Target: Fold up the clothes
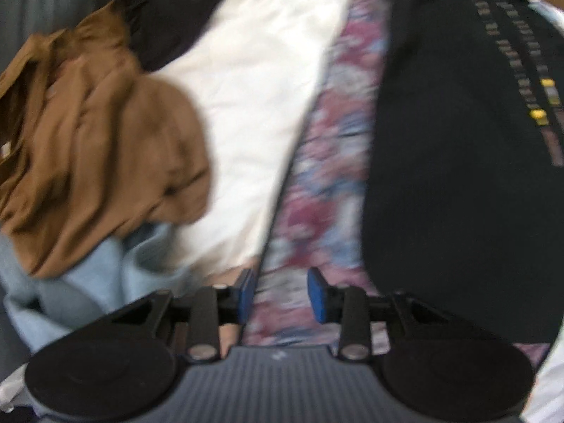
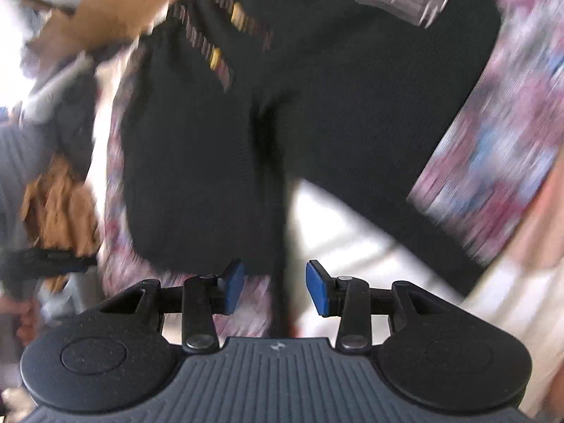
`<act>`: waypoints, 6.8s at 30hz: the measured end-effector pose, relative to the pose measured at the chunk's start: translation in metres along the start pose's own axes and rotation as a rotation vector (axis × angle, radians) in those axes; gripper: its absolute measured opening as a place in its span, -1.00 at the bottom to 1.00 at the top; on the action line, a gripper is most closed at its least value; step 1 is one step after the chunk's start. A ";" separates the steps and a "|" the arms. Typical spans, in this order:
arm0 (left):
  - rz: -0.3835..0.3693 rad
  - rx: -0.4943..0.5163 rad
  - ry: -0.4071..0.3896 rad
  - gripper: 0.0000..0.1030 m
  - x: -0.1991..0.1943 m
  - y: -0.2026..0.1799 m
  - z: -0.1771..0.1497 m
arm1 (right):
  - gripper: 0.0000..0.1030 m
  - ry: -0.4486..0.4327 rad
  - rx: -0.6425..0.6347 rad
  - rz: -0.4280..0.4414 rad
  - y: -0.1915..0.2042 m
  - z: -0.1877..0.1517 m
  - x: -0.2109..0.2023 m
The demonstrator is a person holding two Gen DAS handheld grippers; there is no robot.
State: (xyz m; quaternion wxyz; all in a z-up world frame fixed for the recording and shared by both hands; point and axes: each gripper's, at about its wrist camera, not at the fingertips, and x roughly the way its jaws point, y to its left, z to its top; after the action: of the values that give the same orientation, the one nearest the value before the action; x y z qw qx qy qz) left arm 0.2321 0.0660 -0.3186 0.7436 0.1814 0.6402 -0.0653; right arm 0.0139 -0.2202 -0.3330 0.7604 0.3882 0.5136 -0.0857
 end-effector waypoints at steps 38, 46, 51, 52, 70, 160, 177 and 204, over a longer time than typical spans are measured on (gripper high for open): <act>-0.100 0.123 -0.201 0.16 -0.121 -0.028 0.029 | -0.11 -0.245 -0.104 -0.094 0.027 0.101 -0.121; -0.138 0.152 -0.342 0.30 -0.196 -0.010 0.063 | -0.10 -0.377 -0.185 -0.026 0.068 0.164 -0.210; -0.192 0.094 -0.447 0.34 -0.236 0.002 0.077 | -0.02 -0.504 -0.270 -0.016 0.095 0.184 -0.260; -0.206 0.084 -0.476 0.39 -0.243 0.004 0.078 | -0.01 -0.542 -0.289 -0.022 0.101 0.185 -0.270; -0.196 0.007 -0.551 0.64 -0.206 -0.003 0.108 | 0.40 -0.588 -0.410 -0.187 0.102 0.234 -0.243; -0.259 -0.190 -0.497 -0.71 0.079 -0.009 0.230 | -0.82 -0.234 -0.493 -0.213 0.067 0.402 0.151; -0.281 -0.001 -0.483 -0.62 0.029 0.016 0.118 | -0.42 -0.261 -0.685 -0.117 0.028 0.343 0.059; -0.251 -0.020 -0.513 -0.60 0.040 0.005 0.115 | -0.42 -0.256 -0.662 -0.187 -0.027 0.306 0.055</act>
State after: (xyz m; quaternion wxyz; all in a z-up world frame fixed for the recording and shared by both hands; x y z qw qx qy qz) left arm 0.3474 0.0356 -0.3433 0.8691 0.0709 0.4492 -0.1946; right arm 0.2436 -0.4316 -0.3413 0.8919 0.0587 0.4472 -0.0319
